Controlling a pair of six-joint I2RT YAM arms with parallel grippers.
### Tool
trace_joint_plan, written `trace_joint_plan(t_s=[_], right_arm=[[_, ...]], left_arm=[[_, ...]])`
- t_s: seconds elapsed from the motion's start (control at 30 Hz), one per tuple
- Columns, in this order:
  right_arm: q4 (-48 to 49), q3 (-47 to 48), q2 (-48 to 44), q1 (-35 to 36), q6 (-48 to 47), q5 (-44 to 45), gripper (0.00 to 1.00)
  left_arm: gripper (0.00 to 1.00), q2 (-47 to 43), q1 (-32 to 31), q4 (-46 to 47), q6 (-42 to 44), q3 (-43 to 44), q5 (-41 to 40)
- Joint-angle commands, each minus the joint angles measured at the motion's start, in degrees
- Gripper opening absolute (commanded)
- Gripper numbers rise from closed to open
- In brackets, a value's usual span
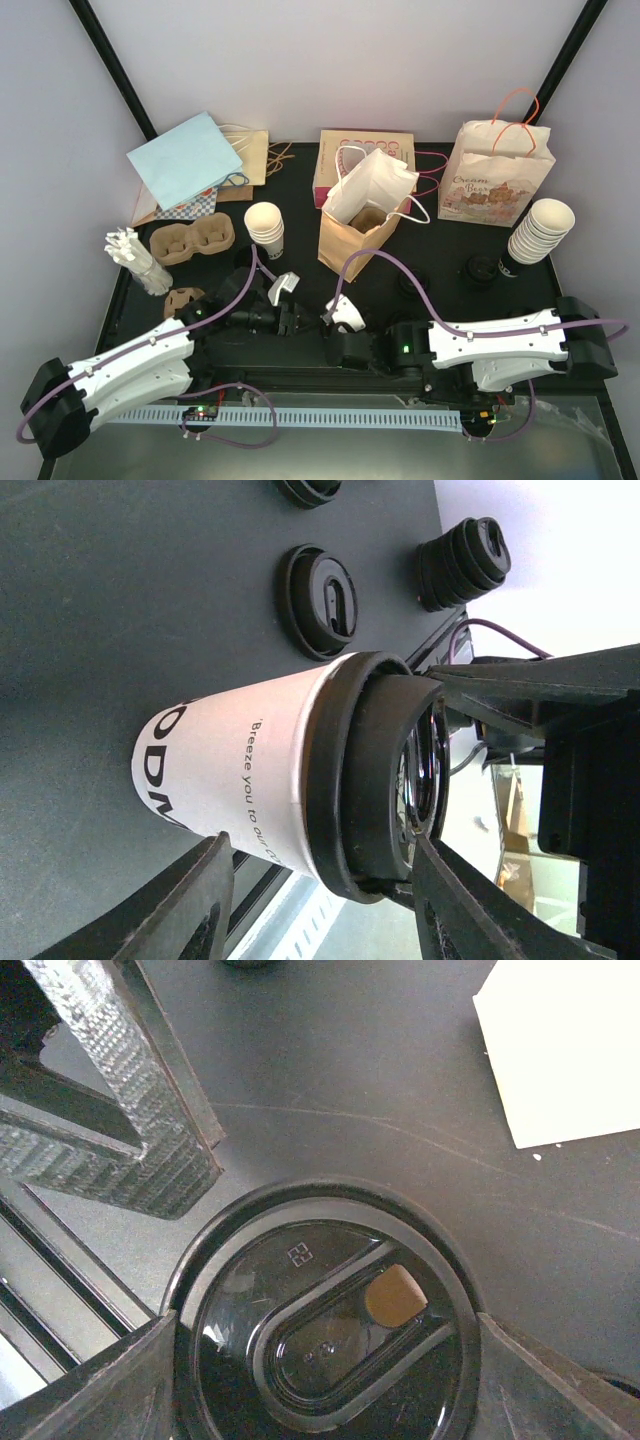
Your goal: Pack the takeout coffee
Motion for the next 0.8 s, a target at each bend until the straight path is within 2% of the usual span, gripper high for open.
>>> trace_joint_plan(t_s=[0.0, 0.77], right_arm=[[1.62, -0.47, 0.93, 0.30, -0.27, 0.83, 0.78], [4.30, -4.45, 1.42, -1.51, 0.47, -7.17, 0.77]], left_arm=[[0.51, 0.81, -0.54, 3.69, -1.15, -0.73, 1.07], [0.47, 2.08, -0.40, 5.29, -0.79, -1.21, 0.50]])
